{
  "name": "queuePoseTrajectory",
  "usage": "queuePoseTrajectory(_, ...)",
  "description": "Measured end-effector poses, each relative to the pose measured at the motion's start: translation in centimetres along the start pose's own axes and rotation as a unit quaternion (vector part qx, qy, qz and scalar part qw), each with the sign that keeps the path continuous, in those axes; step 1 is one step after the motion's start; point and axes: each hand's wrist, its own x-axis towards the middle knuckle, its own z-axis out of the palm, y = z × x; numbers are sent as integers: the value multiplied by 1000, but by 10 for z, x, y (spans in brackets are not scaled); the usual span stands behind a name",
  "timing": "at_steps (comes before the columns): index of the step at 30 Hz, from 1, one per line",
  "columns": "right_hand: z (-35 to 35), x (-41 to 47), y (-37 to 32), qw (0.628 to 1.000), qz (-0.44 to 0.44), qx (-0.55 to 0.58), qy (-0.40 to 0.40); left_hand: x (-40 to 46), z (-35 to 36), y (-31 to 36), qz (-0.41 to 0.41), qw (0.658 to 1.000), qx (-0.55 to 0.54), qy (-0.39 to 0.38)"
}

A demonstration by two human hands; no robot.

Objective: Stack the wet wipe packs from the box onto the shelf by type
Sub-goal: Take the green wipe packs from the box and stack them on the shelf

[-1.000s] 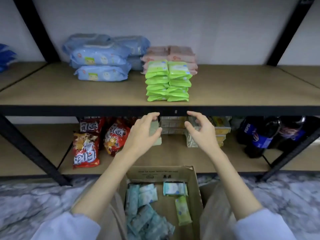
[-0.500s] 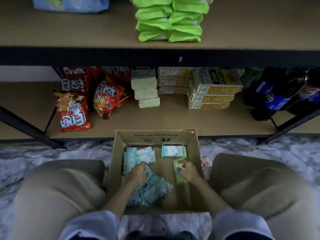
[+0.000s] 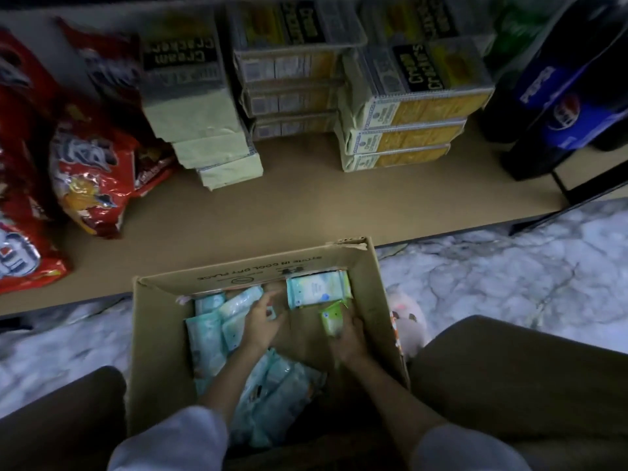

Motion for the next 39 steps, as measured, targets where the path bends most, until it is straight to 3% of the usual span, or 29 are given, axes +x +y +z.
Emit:
queuePoseTrajectory(6, 23, 15, 31, 999, -22, -15, 21, 37, 26, 2, -16, 995, -93, -26)
queuePoseTrajectory(10, 34, 12, 37, 997, 8, 70, 39, 41, 41, 2, -32, 990, -141, 1)
queuePoseTrajectory(14, 28, 11, 38, 989, 19, 131, 68, 35, 41, 5, -13, 987, -156, -19)
queuePoseTrajectory(17, 26, 6, 34, 989, 9, 129, 71, 17, 23, 0, -18, 987, -155, -28)
queuePoseTrajectory(23, 20, -7, 31, 968, 3, 237, 80, -37, -45, -43, -71, 975, -196, 80)
queuePoseTrajectory(29, 15, -8, 33, 954, 18, 294, 62, -46, -27, -15, 1, 975, -6, 221)
queuePoseTrajectory(32, 19, -4, 34, 946, 43, 314, 68, -25, 1, -1, 58, 988, -31, 137)
queuePoseTrajectory(35, 27, 4, 39, 936, 55, 335, 89, 3, 25, 9, 4, 997, -72, 30)
queuePoseTrajectory(39, 30, 14, 40, 926, 75, 358, 91, 29, 51, 13, -38, 993, -114, -13)
